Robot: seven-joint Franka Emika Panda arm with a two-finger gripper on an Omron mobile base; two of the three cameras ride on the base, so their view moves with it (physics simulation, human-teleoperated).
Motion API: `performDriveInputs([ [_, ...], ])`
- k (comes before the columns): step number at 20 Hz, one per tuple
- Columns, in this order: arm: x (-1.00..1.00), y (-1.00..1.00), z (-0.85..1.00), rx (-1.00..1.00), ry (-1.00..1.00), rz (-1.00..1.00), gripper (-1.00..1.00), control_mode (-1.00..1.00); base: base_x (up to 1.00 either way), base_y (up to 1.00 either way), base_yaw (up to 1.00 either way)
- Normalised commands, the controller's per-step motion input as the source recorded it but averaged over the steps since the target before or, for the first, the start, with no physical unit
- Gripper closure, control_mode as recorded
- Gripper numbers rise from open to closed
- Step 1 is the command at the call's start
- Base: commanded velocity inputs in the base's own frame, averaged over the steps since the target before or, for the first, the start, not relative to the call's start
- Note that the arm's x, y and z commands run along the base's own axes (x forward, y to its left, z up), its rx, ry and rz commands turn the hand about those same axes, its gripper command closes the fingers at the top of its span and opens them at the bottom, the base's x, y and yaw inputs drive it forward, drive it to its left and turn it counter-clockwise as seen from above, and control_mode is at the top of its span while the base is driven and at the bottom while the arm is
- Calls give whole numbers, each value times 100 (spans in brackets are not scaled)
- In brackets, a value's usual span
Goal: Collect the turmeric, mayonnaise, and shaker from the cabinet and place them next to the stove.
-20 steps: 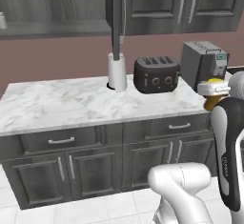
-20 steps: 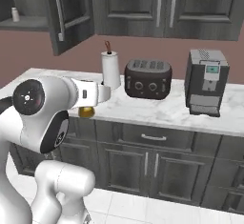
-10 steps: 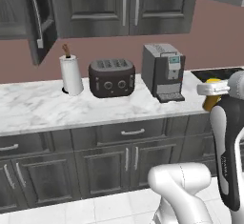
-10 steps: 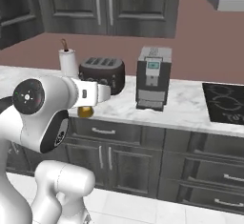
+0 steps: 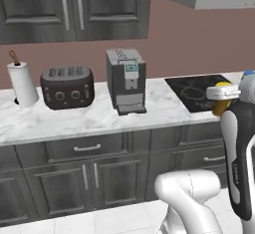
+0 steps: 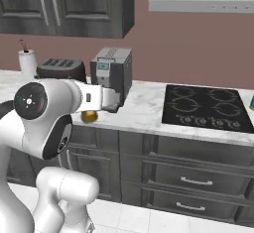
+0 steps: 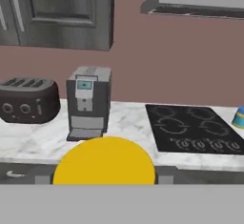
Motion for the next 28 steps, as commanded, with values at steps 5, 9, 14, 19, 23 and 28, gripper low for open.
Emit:
performDriveInputs([
  [5, 0, 0, 0, 0, 0, 0, 100, 100, 47, -78, 1],
  [9, 0, 0, 0, 0, 0, 0, 100, 100, 52, -67, 2],
  [14, 0, 0, 0, 0, 0, 0, 100, 100, 42, -72, 2],
  [19, 0, 0, 0, 0, 0, 0, 100, 100, 36, -76, 2],
  [23, 0, 0, 0, 0, 0, 0, 100, 100, 36, -75, 2],
  [28, 0, 0, 0, 0, 0, 0, 100, 100, 45, -61, 3],
])
